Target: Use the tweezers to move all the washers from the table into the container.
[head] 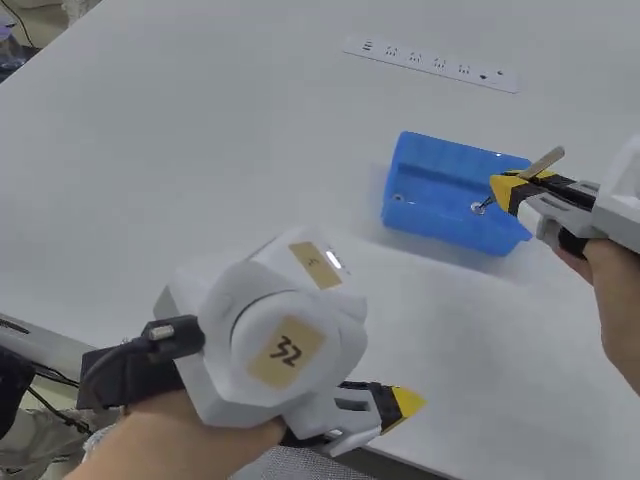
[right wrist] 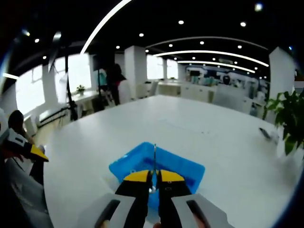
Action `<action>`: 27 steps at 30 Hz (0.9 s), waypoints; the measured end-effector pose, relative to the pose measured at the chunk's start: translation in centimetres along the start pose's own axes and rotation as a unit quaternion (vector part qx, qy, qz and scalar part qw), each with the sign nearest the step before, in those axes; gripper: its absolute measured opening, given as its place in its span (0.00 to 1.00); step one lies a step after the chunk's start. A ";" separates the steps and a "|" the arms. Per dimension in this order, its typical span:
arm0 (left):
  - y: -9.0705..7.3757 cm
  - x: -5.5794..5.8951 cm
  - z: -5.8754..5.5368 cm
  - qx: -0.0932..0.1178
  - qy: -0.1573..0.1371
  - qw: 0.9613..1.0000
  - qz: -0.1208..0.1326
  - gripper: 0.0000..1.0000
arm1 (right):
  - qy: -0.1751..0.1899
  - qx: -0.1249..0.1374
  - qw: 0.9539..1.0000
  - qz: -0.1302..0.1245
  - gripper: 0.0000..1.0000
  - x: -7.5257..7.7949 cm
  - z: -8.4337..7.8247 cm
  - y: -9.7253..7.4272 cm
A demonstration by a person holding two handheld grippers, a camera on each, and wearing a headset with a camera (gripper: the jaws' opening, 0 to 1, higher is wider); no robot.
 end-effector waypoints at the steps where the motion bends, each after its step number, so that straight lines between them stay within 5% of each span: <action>1: 0.0 -0.1 0.0 0.000 -0.001 1.000 0.000 0.93 | -0.001 -0.004 1.000 -0.003 0.03 0.2 -0.3 0.4; 18: 0.1 -0.4 0.0 -0.003 -0.001 1.000 0.001 0.91 | -0.019 -0.059 0.998 -0.010 0.03 1.8 -2.7 4.1; 27: 0.1 -0.5 0.0 -0.004 -0.002 1.000 0.001 0.90 | -0.013 -0.065 0.998 -0.008 0.03 1.7 -2.7 4.2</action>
Point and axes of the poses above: the centre of the closed fingertips' face, and the gripper's own axes: y roughly forward along the fingers, x roughly to its right, z roughly out of its top, the point moved 4 cm from there along -y, roughly backward along the fingers, and after that the axes turned 12 degrees about y, right-handed, at the moved point
